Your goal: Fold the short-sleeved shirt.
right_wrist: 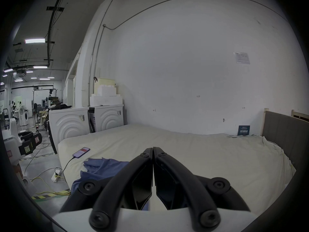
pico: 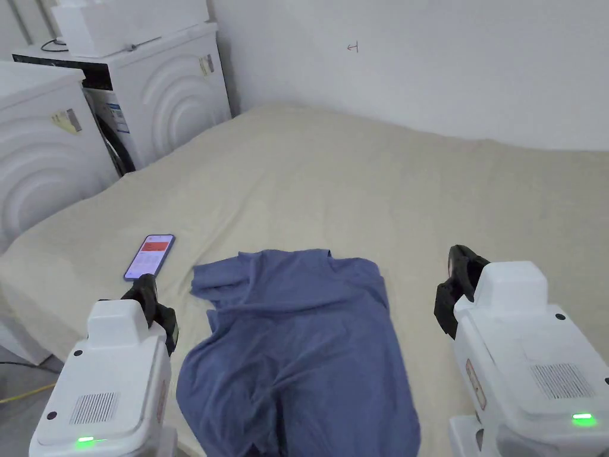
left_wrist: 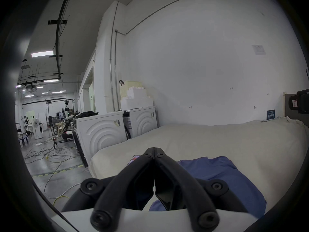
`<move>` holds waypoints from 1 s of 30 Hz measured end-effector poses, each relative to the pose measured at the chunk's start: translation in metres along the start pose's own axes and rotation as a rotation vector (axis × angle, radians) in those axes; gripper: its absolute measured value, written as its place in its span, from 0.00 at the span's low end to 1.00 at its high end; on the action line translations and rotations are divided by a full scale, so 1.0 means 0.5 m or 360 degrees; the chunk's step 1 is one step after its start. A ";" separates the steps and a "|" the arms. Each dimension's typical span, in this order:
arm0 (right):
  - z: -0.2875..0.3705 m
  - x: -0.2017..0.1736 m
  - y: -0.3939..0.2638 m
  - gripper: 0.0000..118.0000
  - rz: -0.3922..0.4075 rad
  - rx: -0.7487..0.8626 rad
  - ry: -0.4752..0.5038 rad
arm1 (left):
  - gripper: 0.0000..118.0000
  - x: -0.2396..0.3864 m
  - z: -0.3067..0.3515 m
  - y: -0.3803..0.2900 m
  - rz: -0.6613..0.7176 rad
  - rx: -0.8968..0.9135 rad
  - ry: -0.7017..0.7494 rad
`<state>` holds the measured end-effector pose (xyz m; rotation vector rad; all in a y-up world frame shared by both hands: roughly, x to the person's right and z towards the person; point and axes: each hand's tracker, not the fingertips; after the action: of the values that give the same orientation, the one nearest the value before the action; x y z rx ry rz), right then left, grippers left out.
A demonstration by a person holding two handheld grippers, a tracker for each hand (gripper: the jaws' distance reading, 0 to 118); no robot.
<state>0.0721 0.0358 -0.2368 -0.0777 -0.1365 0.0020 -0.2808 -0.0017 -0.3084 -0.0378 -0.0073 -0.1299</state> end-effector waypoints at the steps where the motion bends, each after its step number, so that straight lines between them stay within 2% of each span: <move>1: -0.001 -0.003 -0.001 0.00 0.0011 -0.0004 0.0011 | 0.00 -0.005 0.000 -0.003 0.0002 -0.0007 0.0005; 6: -0.002 0.003 -0.004 0.00 0.0017 -0.0015 0.0011 | 0.00 -0.007 -0.009 -0.010 -0.0002 -0.0050 -0.0006; 8: -0.003 0.012 -0.004 0.00 0.0018 -0.0020 -0.0001 | 0.00 0.002 -0.024 -0.007 0.0043 -0.0106 -0.0101; 12: 0.003 0.037 -0.004 0.00 0.0031 -0.0025 -0.0049 | 0.00 0.040 -0.090 -0.004 0.0065 -0.0300 -0.0269; 17: 0.015 0.081 -0.009 0.00 0.0031 -0.0043 -0.0133 | 0.00 0.106 -0.206 -0.006 0.0258 -0.0595 -0.0499; 23: 0.030 0.138 -0.021 0.00 0.0045 -0.0087 -0.0254 | 0.01 0.226 -0.334 -0.060 0.0118 -0.1045 -0.0640; 24: 0.032 0.147 -0.024 0.00 0.0044 -0.0095 -0.0273 | 0.04 0.244 -0.348 -0.076 0.0108 -0.1126 -0.0663; 26: 0.036 0.165 -0.031 0.00 0.0042 -0.0112 -0.0306 | 0.19 0.275 -0.373 -0.106 0.0076 -0.1264 -0.0680; 27: 0.038 0.173 -0.033 0.00 0.0041 -0.0122 -0.0322 | 0.33 0.289 -0.380 -0.124 0.0052 -0.1328 -0.0689; 28: 0.039 0.181 -0.036 0.00 0.0040 -0.0129 -0.0338 | 0.55 0.302 -0.388 -0.140 0.0013 -0.1412 -0.0680; 29: 0.040 0.188 -0.039 0.00 0.0040 -0.0135 -0.0351 | 0.66 0.313 -0.393 -0.153 -0.0017 -0.1467 -0.0660; 30: 0.042 0.194 -0.042 0.00 0.0038 -0.0142 -0.0362 | 0.74 0.320 -0.395 -0.166 -0.0021 -0.1479 -0.0645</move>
<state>0.1656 0.0171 -0.2014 -0.1685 -0.3629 0.0290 -0.1317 -0.1121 -0.5009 -0.9921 -0.3521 -0.1282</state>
